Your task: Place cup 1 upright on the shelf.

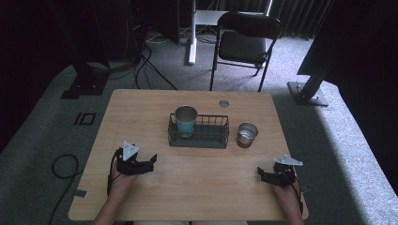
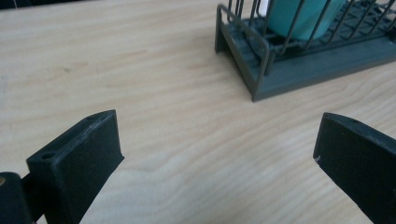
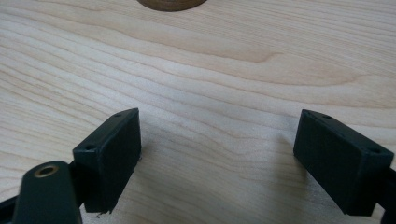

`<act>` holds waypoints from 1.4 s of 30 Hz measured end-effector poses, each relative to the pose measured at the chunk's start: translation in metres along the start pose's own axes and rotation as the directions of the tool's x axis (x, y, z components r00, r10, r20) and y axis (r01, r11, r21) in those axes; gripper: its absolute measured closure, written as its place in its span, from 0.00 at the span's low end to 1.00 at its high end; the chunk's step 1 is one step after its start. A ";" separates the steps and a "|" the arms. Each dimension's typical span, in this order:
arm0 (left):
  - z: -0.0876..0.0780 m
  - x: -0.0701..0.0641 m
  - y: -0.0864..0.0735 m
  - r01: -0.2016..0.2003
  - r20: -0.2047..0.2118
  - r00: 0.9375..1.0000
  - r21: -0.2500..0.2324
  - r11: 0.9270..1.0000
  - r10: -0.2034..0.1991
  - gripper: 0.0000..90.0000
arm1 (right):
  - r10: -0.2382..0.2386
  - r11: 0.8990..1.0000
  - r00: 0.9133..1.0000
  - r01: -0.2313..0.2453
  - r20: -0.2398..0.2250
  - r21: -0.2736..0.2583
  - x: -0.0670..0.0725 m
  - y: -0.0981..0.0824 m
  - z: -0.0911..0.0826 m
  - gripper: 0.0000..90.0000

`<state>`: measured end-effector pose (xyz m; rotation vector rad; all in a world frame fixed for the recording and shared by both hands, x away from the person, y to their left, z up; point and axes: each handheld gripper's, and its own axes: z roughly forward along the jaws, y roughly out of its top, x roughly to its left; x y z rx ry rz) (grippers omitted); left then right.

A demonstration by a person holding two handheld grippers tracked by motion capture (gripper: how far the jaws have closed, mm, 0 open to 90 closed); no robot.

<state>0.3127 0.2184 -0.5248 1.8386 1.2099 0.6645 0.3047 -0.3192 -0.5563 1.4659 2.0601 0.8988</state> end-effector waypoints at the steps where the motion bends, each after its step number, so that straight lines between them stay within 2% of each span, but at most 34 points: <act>1: 0.000 0.001 -0.002 0.006 -0.005 1.000 0.003 1.000 -0.006 0.02 | 0.000 1.000 1.000 0.000 0.000 0.000 0.000 0.000 0.000 0.16; 10: -0.002 0.006 -0.011 0.003 -0.022 1.000 0.041 0.999 -0.002 0.02 | 0.000 1.000 1.000 0.000 0.000 0.000 0.000 0.000 0.000 0.16; 14: -0.002 0.008 -0.016 0.015 -0.026 1.000 0.064 0.998 -0.013 0.02 | 0.000 1.000 1.000 0.000 0.000 0.000 0.000 0.000 0.000 0.16; 19: -0.004 0.010 -0.022 -0.001 -0.045 0.999 0.094 0.996 0.005 0.02 | 0.000 1.000 1.000 0.000 0.000 0.000 0.000 0.000 0.000 0.16; 29: -0.008 0.020 -0.032 0.029 -0.075 0.997 0.136 0.990 -0.019 0.02 | 0.000 1.000 1.000 0.000 0.000 0.000 0.000 0.000 0.000 0.16; 32: -0.010 0.023 -0.034 0.027 -0.084 0.996 0.152 0.988 -0.014 0.02 | 0.000 1.000 1.000 0.000 0.000 0.000 0.000 0.000 0.000 0.16; 42: -0.023 0.040 -0.044 0.089 -0.144 0.988 0.175 0.981 -0.064 0.02 | 0.000 1.000 1.000 0.000 0.000 0.000 0.000 0.000 0.000 0.16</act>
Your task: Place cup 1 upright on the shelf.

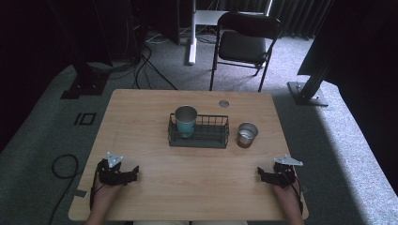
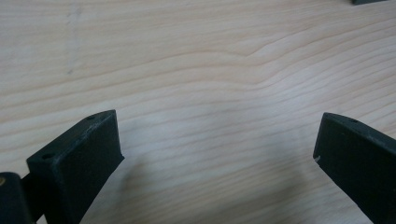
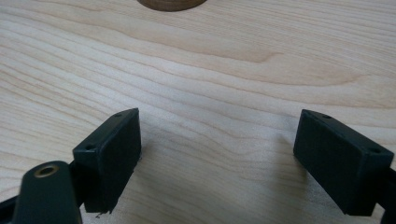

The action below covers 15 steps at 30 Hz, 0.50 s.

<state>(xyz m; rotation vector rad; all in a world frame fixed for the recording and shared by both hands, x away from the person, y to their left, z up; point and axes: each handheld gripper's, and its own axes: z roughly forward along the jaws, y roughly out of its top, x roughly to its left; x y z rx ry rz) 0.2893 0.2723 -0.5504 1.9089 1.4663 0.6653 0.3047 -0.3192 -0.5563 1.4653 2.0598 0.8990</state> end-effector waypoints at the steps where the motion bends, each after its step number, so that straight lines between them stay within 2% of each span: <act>1: -0.001 0.002 -0.001 0.005 -0.001 1.000 0.006 1.000 -0.005 0.02 | 0.000 1.000 1.000 0.000 0.000 0.000 0.000 0.000 0.000 0.16; 7: -0.004 0.011 -0.004 0.034 -0.025 0.999 0.024 0.999 -0.034 0.02 | 0.000 1.000 1.000 0.000 0.000 0.000 0.000 0.000 0.000 0.16; 15: -0.003 0.015 -0.007 0.026 -0.037 0.999 0.057 0.998 -0.024 0.02 | 0.000 1.000 1.000 0.000 0.000 0.000 0.000 0.000 0.000 0.16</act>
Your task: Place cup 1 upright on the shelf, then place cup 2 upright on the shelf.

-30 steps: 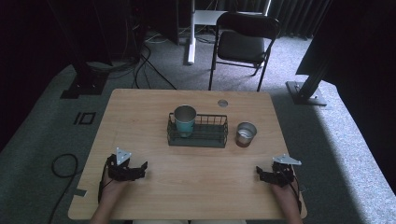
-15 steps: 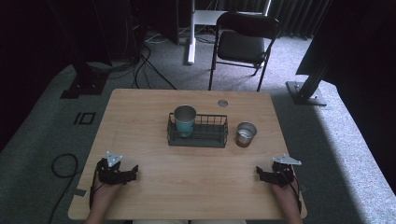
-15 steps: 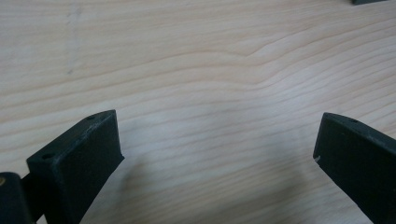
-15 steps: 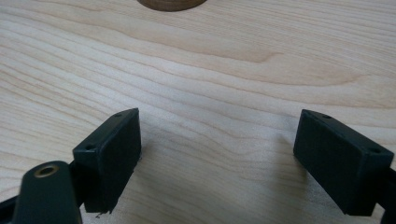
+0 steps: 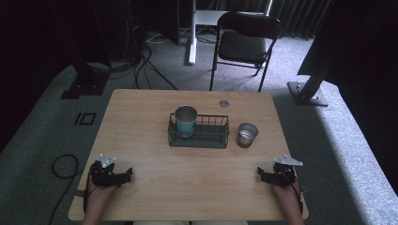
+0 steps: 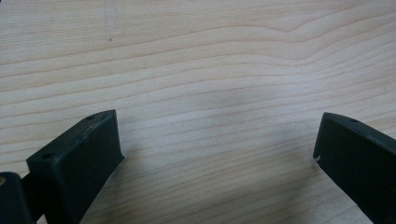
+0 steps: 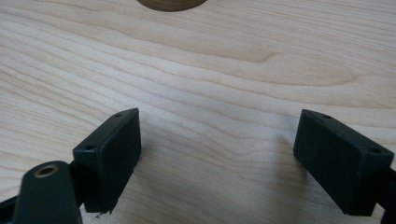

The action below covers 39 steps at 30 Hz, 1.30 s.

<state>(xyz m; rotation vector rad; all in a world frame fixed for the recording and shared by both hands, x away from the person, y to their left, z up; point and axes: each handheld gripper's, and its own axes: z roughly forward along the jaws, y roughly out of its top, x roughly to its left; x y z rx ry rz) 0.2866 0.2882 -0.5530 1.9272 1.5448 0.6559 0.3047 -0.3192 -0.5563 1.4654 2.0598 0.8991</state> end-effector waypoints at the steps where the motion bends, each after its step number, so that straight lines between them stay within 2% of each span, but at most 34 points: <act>1: 0.000 0.000 0.000 -0.002 -0.013 1.000 0.011 1.000 0.002 0.02 | 0.000 1.000 1.000 0.000 0.001 0.000 0.000 0.000 0.000 0.16; 3: 0.001 0.001 0.000 0.009 -0.020 1.000 0.012 1.000 -0.009 0.02 | 0.003 1.000 1.000 -0.003 0.003 0.000 0.000 0.000 0.000 0.16; 6: 0.001 0.004 0.000 0.023 -0.004 1.000 0.021 1.000 -0.023 0.02 | 0.003 1.000 1.000 -0.003 0.003 0.000 0.000 0.000 0.000 0.16; 12: 0.001 0.004 0.000 0.023 -0.004 1.000 0.021 1.000 -0.023 0.02 | 0.000 1.000 1.000 0.000 0.008 -0.001 0.000 0.000 0.000 0.16; 16: 0.001 0.004 0.000 0.024 -0.004 1.000 0.020 1.000 -0.024 0.02 | -0.039 0.999 0.998 0.039 0.043 -0.015 0.005 0.000 -0.001 0.16; 19: 0.001 0.004 0.000 0.024 -0.003 1.000 0.020 1.000 -0.024 0.02 | -0.048 0.999 0.997 0.049 0.060 -0.017 0.007 0.000 -0.001 0.15; 21: 0.001 0.004 0.000 0.024 -0.003 1.000 0.020 1.000 -0.024 0.02 | 0.013 1.000 1.000 -0.013 0.009 0.009 0.005 0.001 0.000 0.16; 39: 0.001 0.004 0.000 0.023 -0.001 1.000 0.019 1.000 -0.023 0.02 | 0.009 0.999 1.000 -0.009 0.011 0.038 0.006 0.005 0.000 0.15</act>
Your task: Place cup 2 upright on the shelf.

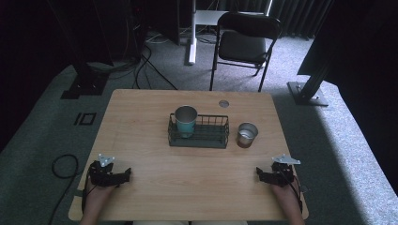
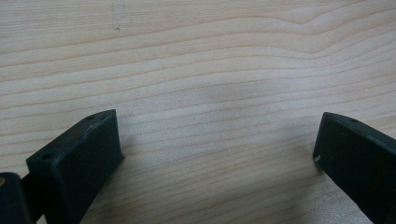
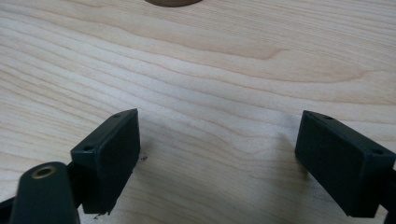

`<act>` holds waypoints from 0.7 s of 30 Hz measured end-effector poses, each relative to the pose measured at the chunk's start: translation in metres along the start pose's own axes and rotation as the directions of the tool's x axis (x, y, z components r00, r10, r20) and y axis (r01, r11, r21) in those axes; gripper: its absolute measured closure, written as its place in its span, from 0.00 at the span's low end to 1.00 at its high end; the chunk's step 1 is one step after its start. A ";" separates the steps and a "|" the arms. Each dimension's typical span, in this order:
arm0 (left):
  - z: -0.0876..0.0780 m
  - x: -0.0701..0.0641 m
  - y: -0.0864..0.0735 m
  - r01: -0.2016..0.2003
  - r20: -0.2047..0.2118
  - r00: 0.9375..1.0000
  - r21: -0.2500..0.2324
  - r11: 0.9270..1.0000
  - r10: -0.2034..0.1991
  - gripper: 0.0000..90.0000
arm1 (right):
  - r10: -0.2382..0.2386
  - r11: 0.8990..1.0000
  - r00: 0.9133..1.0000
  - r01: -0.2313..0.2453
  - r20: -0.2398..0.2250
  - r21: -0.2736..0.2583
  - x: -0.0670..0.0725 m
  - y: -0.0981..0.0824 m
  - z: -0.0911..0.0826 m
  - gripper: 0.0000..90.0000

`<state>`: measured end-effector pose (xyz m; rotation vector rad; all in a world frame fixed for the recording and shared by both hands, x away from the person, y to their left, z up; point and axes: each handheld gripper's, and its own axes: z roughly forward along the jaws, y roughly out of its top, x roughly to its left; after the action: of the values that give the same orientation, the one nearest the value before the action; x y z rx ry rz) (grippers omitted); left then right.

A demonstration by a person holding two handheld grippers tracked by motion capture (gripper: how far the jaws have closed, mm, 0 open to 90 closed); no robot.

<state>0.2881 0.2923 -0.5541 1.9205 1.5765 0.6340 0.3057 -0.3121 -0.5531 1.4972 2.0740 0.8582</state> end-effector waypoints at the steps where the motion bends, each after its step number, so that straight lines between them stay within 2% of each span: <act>1: 0.000 0.000 0.000 0.000 0.000 1.000 0.000 1.000 0.000 0.02 | -0.002 1.000 1.000 0.002 -0.001 0.001 0.000 0.000 0.000 0.15; 6: 0.000 0.000 0.000 -0.001 0.000 1.000 0.000 1.000 0.001 0.02 | -0.006 1.000 1.000 0.006 -0.010 0.014 0.003 0.005 0.003 0.15; 14: 0.000 0.000 0.000 -0.001 0.000 1.000 -0.001 1.000 0.001 0.02 | -0.018 1.000 1.000 0.018 -0.012 -0.014 0.008 0.016 0.006 0.15; 21: 0.000 0.000 0.000 -0.001 0.000 1.000 -0.001 1.000 0.001 0.02 | -0.007 0.999 1.000 0.006 -0.021 -0.035 0.007 0.026 0.007 0.15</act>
<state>0.2880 0.2922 -0.5543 1.9208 1.5756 0.6353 0.3260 -0.2980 -0.5395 1.4683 2.0676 0.9072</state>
